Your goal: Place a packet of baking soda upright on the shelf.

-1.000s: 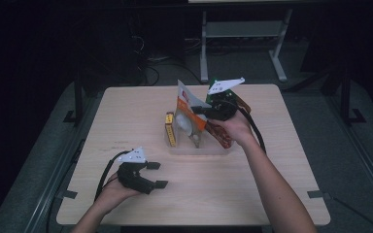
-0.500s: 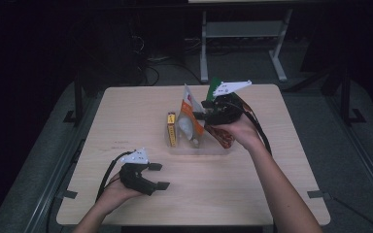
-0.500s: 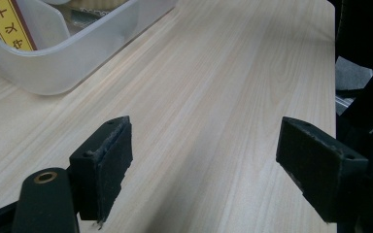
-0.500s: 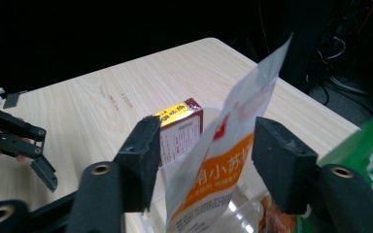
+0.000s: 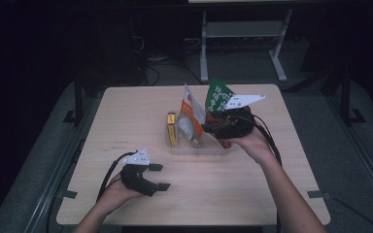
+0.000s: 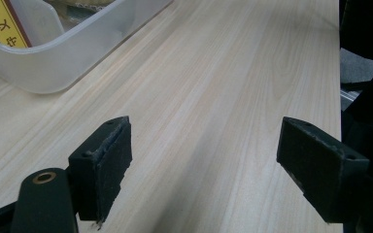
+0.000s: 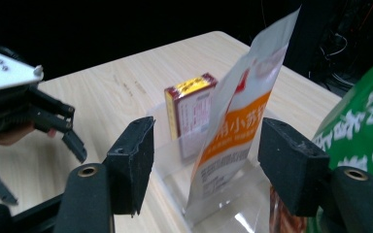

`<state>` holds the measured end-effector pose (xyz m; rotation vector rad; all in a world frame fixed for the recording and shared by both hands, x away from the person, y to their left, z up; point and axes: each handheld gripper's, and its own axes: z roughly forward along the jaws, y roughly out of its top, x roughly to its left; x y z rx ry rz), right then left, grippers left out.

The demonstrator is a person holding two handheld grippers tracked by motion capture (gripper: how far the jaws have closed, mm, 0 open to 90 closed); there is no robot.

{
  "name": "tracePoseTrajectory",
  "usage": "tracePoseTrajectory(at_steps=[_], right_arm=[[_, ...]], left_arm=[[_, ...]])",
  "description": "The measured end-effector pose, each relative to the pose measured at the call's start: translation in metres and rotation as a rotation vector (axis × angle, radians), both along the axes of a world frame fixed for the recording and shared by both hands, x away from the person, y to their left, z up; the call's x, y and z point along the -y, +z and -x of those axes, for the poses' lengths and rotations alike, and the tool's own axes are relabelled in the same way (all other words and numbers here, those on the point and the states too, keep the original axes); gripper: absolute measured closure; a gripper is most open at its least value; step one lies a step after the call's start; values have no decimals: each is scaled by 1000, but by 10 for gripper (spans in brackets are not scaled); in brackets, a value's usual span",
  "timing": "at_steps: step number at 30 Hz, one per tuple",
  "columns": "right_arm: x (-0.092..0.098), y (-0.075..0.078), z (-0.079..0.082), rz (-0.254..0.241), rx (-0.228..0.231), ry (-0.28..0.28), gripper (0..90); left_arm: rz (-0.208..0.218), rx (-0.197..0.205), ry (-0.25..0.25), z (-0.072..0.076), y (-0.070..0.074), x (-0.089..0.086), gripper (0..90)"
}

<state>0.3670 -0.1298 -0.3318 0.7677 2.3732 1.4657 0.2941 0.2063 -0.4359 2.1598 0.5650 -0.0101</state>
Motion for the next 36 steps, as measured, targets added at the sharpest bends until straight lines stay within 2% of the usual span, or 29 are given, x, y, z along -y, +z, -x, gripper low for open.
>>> tracePoseTrajectory(at_steps=[3, 6, 12, 20, 23, 29, 36], right_arm=[[6, -6, 8, -5, -2, 1, 361], [11, -13, 17, 0, -10, 2, 354], [23, -29, 33, 35, -24, 14, 335], [32, -59, 52, 80, -77, 52, 317], [34, -68, 60, 104, -104, 75, 309], [38, -89, 75, 154, -154, 111, 306], [37, -99, 78, 191, -186, 132, 305]], left_arm=[[9, -1, 3, 1, -2, 1, 200], [-3, 3, -6, 1, -2, 1, 199], [-20, 16, -17, 1, -4, 2, 199], [-45, 27, -22, 3, -6, 5, 199], [-67, 28, -30, 3, -7, 6, 199], [-124, 40, -78, 5, -11, 10, 199], [-155, 48, -111, 8, -14, 14, 199]])
